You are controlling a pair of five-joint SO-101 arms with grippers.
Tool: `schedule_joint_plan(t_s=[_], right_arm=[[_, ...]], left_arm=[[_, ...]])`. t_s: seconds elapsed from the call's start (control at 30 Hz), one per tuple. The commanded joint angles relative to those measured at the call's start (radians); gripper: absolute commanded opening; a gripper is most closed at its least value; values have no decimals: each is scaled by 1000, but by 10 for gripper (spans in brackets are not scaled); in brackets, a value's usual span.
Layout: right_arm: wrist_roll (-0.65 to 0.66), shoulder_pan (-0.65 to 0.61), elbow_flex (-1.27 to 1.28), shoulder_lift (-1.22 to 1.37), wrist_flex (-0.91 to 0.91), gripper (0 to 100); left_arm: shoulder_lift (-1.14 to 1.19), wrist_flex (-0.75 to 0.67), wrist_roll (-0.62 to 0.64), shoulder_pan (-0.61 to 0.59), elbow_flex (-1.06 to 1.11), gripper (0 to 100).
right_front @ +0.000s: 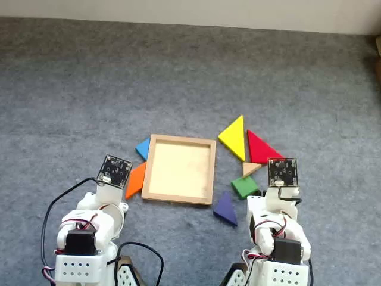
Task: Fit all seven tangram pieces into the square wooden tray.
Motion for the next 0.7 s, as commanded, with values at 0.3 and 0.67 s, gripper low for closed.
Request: schedule_joint_plan(t_s=[0.3,0.67], right_arm=[[157,4,-348,122,-21,49],[28,-35,-878,943,-13,97]], left_arm=[[-36,2,2,-143,-68,71],[-36,2,2,-183,-59,73]])
